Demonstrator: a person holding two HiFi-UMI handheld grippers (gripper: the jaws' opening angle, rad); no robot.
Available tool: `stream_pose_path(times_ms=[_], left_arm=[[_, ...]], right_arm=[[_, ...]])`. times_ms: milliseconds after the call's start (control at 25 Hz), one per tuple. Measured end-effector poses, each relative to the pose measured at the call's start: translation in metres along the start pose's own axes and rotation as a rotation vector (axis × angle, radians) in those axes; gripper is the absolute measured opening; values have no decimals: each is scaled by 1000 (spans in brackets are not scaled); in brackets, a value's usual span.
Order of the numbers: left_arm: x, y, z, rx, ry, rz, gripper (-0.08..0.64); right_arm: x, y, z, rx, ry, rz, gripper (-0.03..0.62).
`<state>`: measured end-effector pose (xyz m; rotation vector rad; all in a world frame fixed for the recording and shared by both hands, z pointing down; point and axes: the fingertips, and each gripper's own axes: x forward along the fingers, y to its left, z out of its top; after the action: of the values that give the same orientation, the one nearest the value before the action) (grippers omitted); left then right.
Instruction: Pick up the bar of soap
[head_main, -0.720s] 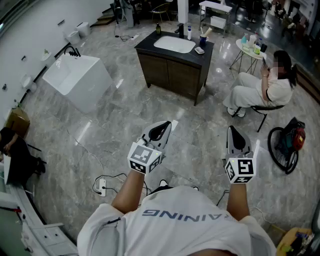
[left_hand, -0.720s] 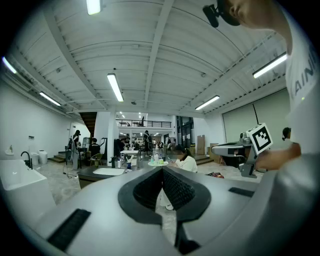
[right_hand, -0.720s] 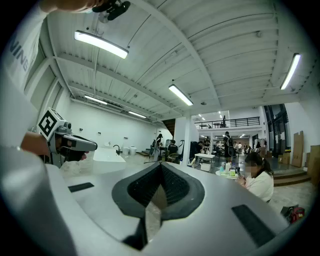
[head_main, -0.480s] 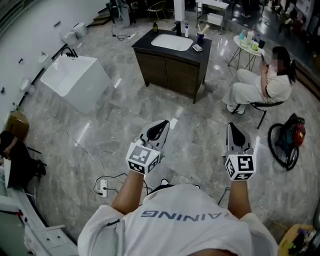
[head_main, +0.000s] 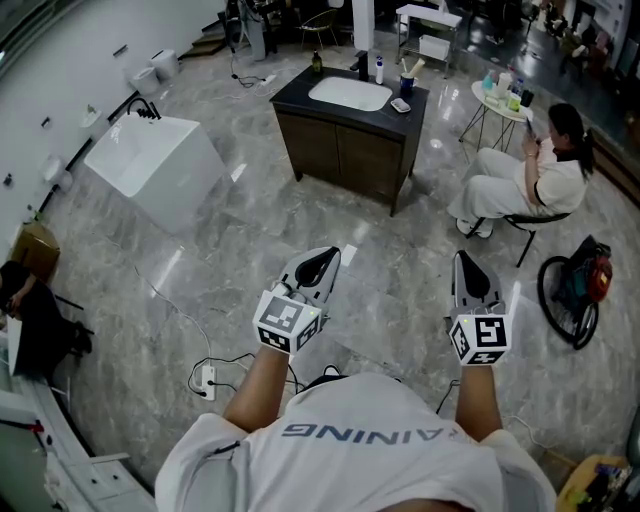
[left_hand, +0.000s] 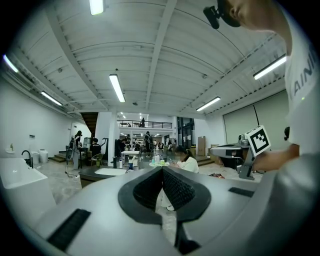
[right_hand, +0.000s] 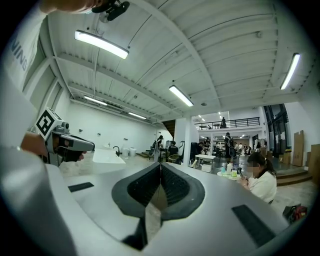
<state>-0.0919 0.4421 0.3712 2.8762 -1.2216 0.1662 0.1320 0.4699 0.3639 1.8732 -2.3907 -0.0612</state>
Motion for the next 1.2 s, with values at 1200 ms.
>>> stream_pose_path(times_ms=[1200], left_arm=[[-31, 129, -43, -54, 38, 27, 2]], right_arm=[[116, 108, -20, -21, 81, 90, 17]])
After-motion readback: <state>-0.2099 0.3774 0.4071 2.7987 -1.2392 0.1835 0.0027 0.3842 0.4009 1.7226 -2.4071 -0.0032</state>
